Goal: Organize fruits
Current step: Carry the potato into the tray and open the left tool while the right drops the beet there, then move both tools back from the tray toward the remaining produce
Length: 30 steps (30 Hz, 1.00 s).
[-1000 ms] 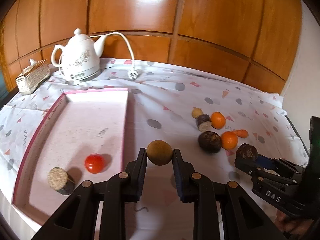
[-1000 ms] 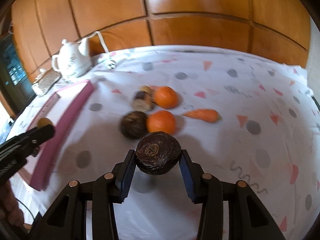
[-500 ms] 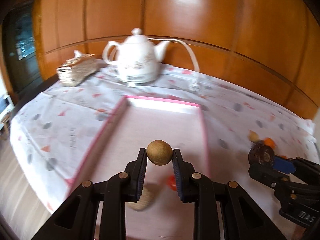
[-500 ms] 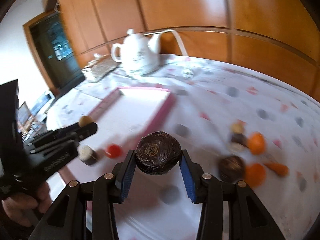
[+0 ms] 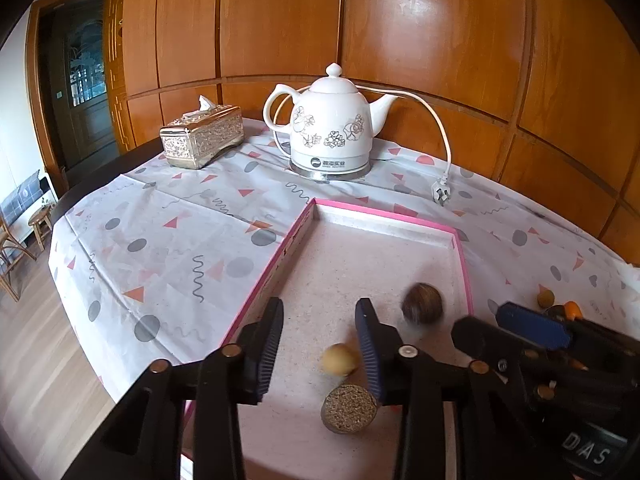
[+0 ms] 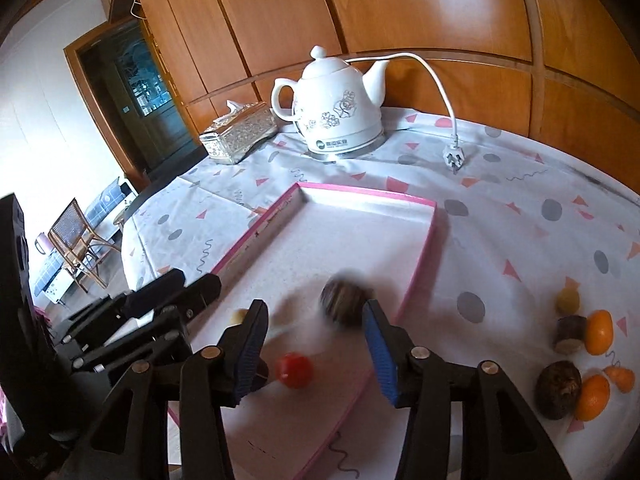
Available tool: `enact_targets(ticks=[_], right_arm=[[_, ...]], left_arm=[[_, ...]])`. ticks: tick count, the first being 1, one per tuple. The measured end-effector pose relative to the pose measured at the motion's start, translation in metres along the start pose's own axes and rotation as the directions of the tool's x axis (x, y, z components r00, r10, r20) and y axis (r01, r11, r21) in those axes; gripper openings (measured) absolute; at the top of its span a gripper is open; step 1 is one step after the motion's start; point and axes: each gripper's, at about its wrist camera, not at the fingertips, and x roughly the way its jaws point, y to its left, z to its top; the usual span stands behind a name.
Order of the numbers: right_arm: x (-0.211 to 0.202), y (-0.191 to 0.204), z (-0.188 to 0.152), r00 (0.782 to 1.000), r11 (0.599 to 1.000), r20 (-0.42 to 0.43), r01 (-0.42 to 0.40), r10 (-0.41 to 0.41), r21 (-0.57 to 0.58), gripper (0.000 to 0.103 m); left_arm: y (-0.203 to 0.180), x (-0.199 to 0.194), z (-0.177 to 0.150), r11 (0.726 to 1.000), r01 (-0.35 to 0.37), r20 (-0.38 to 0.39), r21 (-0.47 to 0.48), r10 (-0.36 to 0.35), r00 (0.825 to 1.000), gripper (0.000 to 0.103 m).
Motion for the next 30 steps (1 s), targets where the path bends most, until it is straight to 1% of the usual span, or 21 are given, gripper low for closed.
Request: enact_targets(ticks=[3,6,8,12,16,20,22,30], right_arm=[[-0.005,-0.008,-0.006,1.000,0.999,0.001,0.009,-0.009,0.031,0.052],[-0.013,-0.017,-0.012,0.999,0.998,0.011,0.035,-0.036,0.060,0.052],[-0.019,-0.024,-0.017,0.998,0.995,0.018,0.059,-0.060,0.076,0.052],[-0.033,-0.038,-0.028,0.990,0.987,0.040,0.132,-0.136,0.095,0.052],[-0.046,-0.056,-0.041,0.979,0.973,0.044,0.190,-0.197,0.133,0.051],[-0.055,-0.072,-0.052,0.965,0.955,0.042,0.248,-0.258,0.162,0.051],[-0.059,-0.080,-0.058,0.961,0.947,0.039,0.263,-0.274,0.182,0.051],[-0.075,-0.098,-0.075,0.931,0.914,0.048,0.345,-0.362,0.216,0.051]], left_arm=[[-0.002,-0.002,0.000,1.000,0.005,0.003,0.005,-0.005,1.000,0.038],[-0.005,-0.004,-0.001,1.000,0.014,0.002,0.010,-0.014,1.000,0.039],[-0.009,-0.005,-0.002,1.000,0.023,0.004,0.016,-0.023,1.000,0.043],[-0.015,-0.008,-0.005,0.999,0.051,-0.002,0.016,-0.051,0.999,0.051],[-0.027,-0.009,-0.008,0.996,0.083,-0.016,0.033,-0.083,0.996,0.051],[-0.043,-0.011,-0.012,0.991,0.116,-0.022,0.071,-0.115,0.993,0.051],[-0.050,-0.011,-0.015,0.988,0.131,-0.032,0.085,-0.129,0.991,0.051],[-0.088,-0.012,-0.027,0.960,0.216,-0.075,0.177,-0.206,0.976,0.051]])
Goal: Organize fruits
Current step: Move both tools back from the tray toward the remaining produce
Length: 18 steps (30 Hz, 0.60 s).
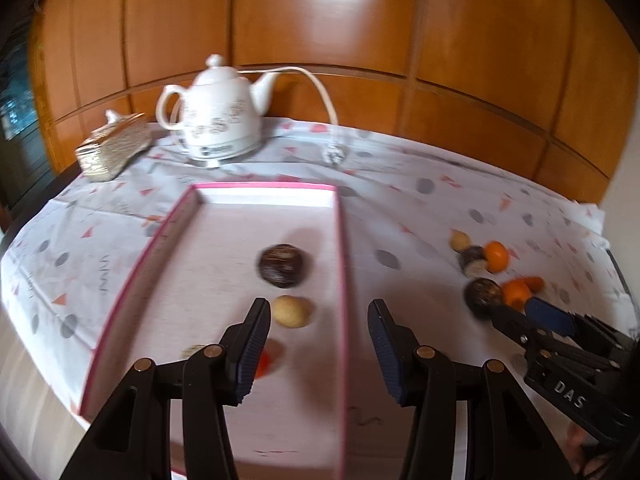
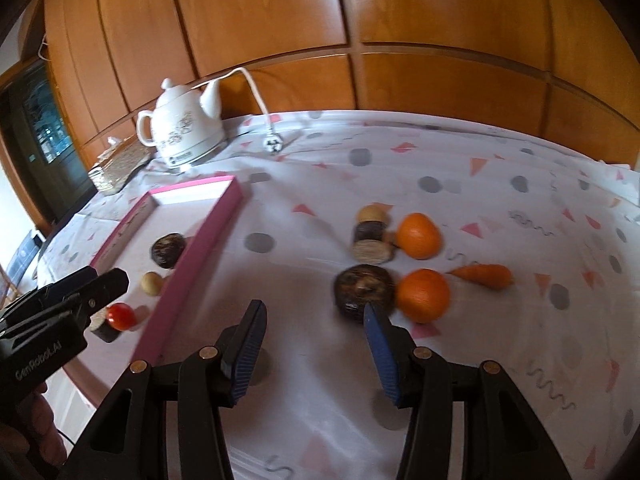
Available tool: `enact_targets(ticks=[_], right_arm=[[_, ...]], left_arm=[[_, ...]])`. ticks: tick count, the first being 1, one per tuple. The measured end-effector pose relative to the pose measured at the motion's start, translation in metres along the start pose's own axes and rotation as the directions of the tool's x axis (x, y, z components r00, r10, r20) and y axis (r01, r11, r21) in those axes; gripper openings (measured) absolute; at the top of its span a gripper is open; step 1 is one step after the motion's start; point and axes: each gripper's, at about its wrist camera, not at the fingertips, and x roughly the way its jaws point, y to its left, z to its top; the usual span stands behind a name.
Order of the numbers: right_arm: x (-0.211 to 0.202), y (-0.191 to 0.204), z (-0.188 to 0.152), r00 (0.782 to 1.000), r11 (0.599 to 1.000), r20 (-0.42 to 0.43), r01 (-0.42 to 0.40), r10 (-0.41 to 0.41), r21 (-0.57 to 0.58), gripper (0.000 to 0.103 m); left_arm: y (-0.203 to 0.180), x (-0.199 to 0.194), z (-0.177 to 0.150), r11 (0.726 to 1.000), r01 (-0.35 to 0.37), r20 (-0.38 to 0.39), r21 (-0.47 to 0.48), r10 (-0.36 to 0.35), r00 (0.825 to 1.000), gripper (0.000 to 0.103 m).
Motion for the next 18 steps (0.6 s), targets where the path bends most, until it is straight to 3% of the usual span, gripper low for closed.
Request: enact_targets(ticks=[18], right_arm=[[-0.005,-0.074,-0.018,0.987,0.977,-0.024,0.159,-0.157,0.141,0.051]], left_arm=[[-0.074,0.030,-0.009,0.977,0.144,-0.089,0.156,-0.131,0.987,0.051]])
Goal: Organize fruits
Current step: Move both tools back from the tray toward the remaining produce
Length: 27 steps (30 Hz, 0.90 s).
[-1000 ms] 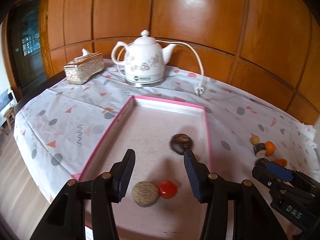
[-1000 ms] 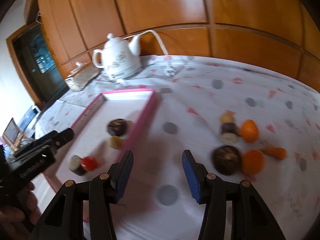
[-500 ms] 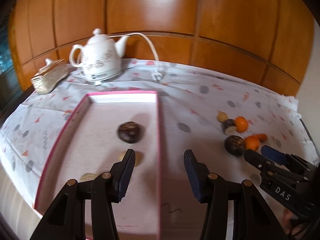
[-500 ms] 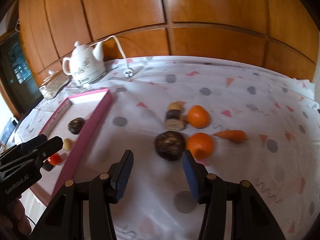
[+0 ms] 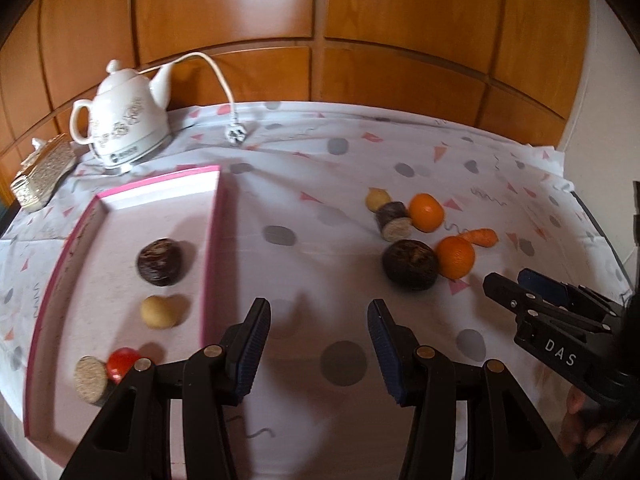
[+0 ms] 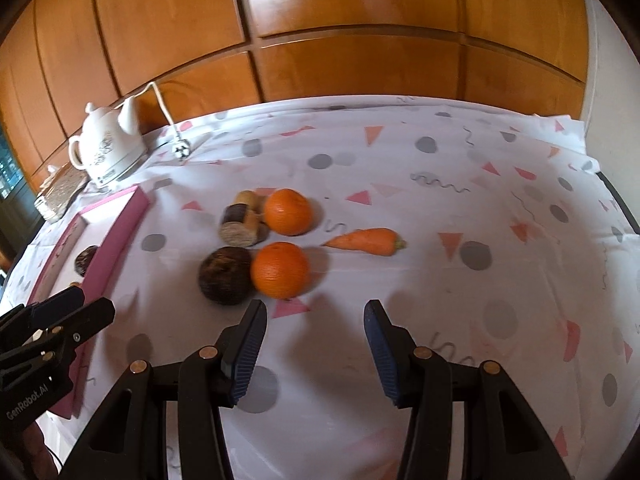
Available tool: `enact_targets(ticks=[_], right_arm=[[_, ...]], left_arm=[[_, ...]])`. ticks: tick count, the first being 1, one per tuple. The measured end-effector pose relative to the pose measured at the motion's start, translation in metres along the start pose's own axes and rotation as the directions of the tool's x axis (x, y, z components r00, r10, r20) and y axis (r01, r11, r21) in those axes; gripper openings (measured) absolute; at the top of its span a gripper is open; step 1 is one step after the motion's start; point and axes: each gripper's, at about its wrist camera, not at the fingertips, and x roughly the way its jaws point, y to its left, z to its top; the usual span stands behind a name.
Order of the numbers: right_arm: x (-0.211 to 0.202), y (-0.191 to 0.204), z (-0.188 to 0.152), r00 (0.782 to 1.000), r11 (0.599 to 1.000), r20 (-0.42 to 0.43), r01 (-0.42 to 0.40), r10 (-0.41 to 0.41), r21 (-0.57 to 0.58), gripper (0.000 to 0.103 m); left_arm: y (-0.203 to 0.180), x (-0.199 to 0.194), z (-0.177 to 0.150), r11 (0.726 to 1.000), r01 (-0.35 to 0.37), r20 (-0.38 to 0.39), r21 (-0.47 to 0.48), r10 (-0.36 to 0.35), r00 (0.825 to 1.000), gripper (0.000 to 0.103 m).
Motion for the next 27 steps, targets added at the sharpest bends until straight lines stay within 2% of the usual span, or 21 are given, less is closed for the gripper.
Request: enact_targets(ticks=[11,20,27], right_arm=[[0.003,-0.014,-0.002,1.000,1.000,-0.007,0.005,-0.005,0.022,0.051],[0.010,-0.028,0.004,1.000,0.998,-0.002,0.024,-0.024,0.050,0.051],[0.011,-0.022,0.015,0.994,0.992,0.004,-0.106,0.106,0.071,0.051]], left_arm=[[-0.018,0.021,0.009,0.996,0.087,-0.028,-0.001,-0.087,0.996,0.058],[-0.018,0.028,0.005,0.998,0.069,-0.029,-0.002,-0.069,0.997,0.059],[-0.017,0.030,0.005,0.998,0.065,-0.020,-0.020,-0.065,0.998,0.059]])
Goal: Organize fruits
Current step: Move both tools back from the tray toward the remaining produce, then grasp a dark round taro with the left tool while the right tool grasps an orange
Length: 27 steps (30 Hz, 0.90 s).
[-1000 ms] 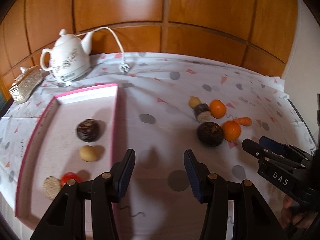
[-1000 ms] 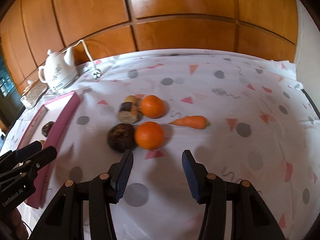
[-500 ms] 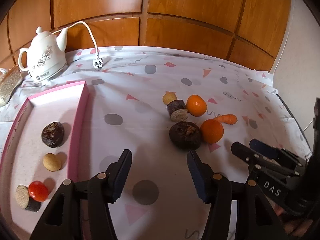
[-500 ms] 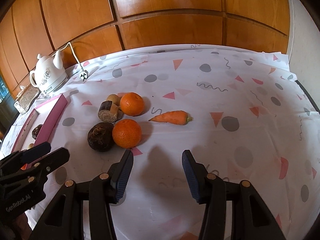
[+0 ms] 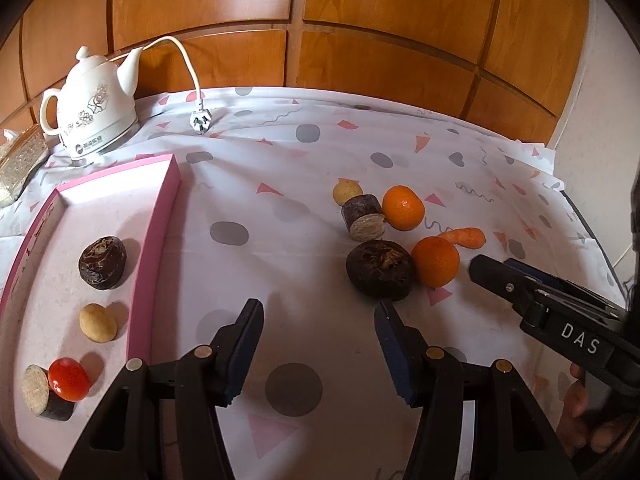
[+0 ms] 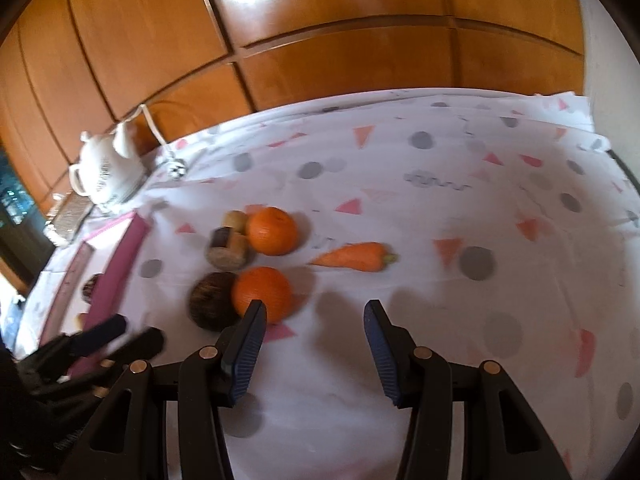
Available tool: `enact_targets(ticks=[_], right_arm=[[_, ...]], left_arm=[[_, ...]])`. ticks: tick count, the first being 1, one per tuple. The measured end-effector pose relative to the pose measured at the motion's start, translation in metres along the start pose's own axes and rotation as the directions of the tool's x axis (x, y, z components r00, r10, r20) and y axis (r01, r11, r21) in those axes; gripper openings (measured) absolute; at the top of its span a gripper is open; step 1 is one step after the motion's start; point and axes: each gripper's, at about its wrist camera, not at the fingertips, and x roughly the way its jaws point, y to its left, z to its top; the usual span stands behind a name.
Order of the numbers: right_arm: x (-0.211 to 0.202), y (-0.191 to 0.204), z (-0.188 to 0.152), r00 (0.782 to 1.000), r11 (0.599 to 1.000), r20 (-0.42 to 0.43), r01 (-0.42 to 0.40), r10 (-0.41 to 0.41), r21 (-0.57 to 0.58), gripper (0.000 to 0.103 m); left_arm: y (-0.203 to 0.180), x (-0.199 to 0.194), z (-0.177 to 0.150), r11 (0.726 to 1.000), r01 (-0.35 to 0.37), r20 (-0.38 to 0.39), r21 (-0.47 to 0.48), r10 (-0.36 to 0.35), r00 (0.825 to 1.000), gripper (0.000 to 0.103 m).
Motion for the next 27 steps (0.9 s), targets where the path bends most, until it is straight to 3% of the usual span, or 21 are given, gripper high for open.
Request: enact_targets(ticks=[2,9,12,15,20,27], right_arm=[[0.004,0.007,0.002,0.999,0.999,-0.007,-0.034,0.034,-0.008,0.051],[0.027,0.025,0.009,0.999,0.998,-0.030,-0.039,0.037,-0.056,0.051],[0.038,0.030,0.010,0.998,0.996,-0.048,-0.038,0.034,-0.084,0.039],[0.036,0.032,0.007,0.999,0.993,-0.033,-0.025,0.021,-0.119,0.038],[0.027,0.023,0.000,0.996,0.985,0.013,0.092,-0.091,-0.149,0.038],[0.023,0.021,-0.006,0.991,0.971,0.058,0.133,-0.124,-0.200,0.038]], left_arm=[[0.000,-0.003,0.000,1.000,-0.003,0.016,0.000,0.003,1.000,0.059],[0.004,-0.005,0.002,1.000,-0.003,0.040,-0.013,0.003,0.999,0.059],[0.003,-0.003,0.002,1.000,0.003,0.038,-0.013,-0.002,0.999,0.059],[0.003,-0.001,0.004,1.000,0.014,0.032,-0.016,-0.013,0.999,0.059],[-0.006,0.005,0.007,0.998,0.057,0.017,0.010,-0.057,0.998,0.059],[-0.014,0.021,0.014,0.997,0.075,-0.017,-0.002,-0.075,0.997,0.056]])
